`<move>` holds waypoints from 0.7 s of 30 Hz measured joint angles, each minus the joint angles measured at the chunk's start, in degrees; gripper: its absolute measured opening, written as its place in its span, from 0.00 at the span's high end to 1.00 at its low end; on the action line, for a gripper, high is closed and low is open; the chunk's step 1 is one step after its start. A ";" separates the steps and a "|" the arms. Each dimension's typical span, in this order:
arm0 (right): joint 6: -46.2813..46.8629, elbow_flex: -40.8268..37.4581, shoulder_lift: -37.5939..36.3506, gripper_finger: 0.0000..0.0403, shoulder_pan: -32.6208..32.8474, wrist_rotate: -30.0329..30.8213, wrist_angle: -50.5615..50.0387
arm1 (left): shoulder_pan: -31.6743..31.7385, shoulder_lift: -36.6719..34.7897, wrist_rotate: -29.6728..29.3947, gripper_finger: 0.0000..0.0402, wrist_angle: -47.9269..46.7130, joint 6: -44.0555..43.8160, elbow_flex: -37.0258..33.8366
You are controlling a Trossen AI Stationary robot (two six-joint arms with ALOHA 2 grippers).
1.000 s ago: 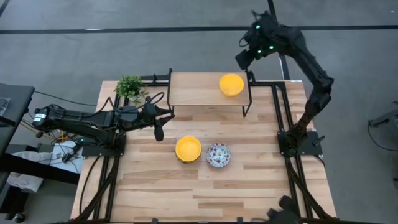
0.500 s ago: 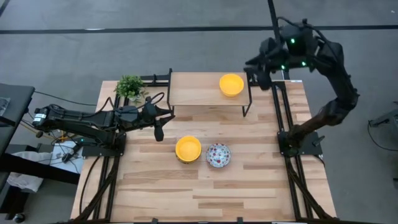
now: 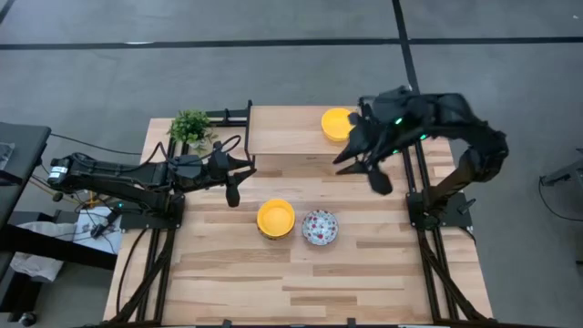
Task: Pick & Place Mini bowls
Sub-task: Stack the top left yellow bowl on the other yellow bowl on the shelf
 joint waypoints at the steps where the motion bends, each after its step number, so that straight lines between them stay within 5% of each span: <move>1: -0.21 0.00 0.66 0.72 0.70 1.22 -0.02 | 0.02 0.00 0.00 0.73 0.00 0.00 0.00; 13: 2.60 -1.44 -2.93 0.72 1.44 4.35 0.76 | 0.02 0.00 1.38 0.73 0.04 0.03 0.00; 21: 9.34 -27.64 -18.61 0.72 5.23 15.78 18.19 | 0.00 0.02 8.96 0.73 0.24 0.42 0.00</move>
